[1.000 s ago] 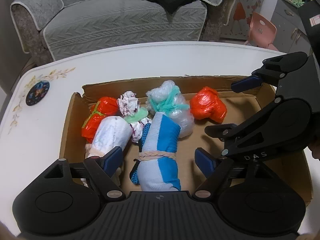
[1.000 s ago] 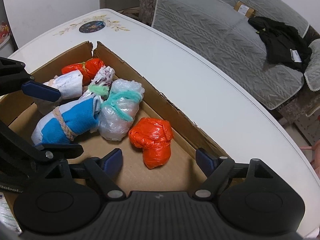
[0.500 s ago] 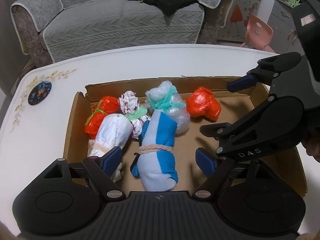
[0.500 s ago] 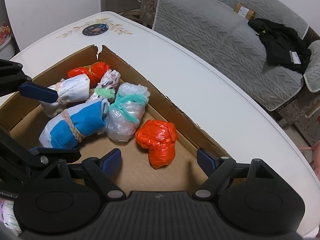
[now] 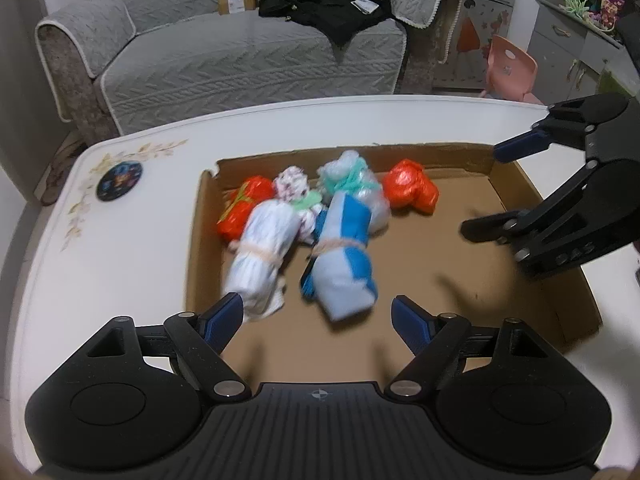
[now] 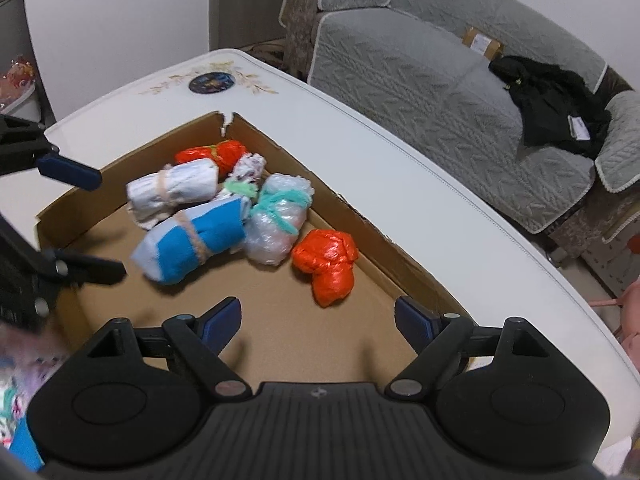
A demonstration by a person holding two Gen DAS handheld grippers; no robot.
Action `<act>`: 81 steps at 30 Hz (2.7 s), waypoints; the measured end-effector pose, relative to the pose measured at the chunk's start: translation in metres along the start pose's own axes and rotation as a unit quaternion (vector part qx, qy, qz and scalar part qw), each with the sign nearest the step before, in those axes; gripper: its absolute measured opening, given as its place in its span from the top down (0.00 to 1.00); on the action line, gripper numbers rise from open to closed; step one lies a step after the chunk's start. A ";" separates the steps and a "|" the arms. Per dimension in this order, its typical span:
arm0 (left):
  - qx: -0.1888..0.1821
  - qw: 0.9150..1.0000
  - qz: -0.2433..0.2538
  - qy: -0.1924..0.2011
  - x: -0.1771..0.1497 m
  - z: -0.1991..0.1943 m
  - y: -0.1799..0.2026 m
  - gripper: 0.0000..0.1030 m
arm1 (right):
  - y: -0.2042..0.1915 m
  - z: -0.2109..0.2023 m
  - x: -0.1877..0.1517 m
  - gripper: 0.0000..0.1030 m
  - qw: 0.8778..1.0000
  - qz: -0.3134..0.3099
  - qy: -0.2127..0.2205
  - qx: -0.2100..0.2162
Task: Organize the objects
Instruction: 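Withdraw both tools from the box back toward the remaining pile, then grasp the clear bundle with pastel cloth with the left tool while the right tool grasps the white sock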
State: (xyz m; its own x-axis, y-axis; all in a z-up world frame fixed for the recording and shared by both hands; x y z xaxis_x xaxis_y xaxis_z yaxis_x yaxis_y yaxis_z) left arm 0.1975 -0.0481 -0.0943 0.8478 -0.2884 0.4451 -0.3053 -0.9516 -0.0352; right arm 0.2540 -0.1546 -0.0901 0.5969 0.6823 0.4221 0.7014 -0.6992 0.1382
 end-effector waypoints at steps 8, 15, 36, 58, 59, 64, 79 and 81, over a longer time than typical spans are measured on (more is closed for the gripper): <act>0.000 1.000 0.005 0.016 -0.047 -0.029 -0.009 0.15 | -0.022 -0.038 -0.028 0.18 0.999 0.000 0.036 0.009; -0.016 0.999 -0.020 0.019 -0.092 -0.034 -0.012 0.14 | -0.058 -0.072 -0.080 0.14 0.996 0.027 0.082 0.030; -0.001 0.998 -0.056 -0.014 -0.156 -0.011 -0.032 0.09 | -0.126 -0.038 -0.123 0.43 0.981 0.102 0.050 0.158; 0.010 0.999 -0.032 0.038 -0.163 -0.010 -0.018 0.10 | -0.120 -0.025 -0.145 0.35 0.990 0.065 0.065 0.105; 0.010 0.998 -0.033 0.044 -0.163 -0.010 -0.018 0.10 | -0.120 -0.023 -0.145 0.44 0.990 0.067 0.062 0.108; 0.010 0.998 -0.033 0.050 -0.166 -0.008 -0.020 0.00 | -0.122 -0.025 -0.149 0.56 0.988 0.071 0.069 0.116; -0.011 0.997 -0.022 0.067 -0.165 -0.022 -0.016 0.53 | -0.121 -0.040 -0.158 0.60 0.983 0.090 0.089 0.133; -0.010 0.998 -0.020 0.064 -0.167 -0.025 -0.016 0.54 | -0.119 -0.045 -0.159 0.60 0.982 0.093 0.094 0.133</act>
State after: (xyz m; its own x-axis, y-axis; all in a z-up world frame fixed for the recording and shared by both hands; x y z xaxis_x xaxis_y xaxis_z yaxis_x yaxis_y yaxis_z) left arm 0.0506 0.0182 -0.1456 0.7973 -0.2324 0.5571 -0.2817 -0.9595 0.0028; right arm 0.0578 -0.1889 -0.1328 0.6590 0.4791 0.5797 0.6791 -0.7103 -0.1849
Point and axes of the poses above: each gripper's, at about its wrist camera, not at the fingertips, and z roughly the way its jaws point, y to its right, x to its top, the point moved 10 cm from there along z, roughly the way its jaws point, and after that the axes turned 9 degrees about -y, right-handed, at the moved point
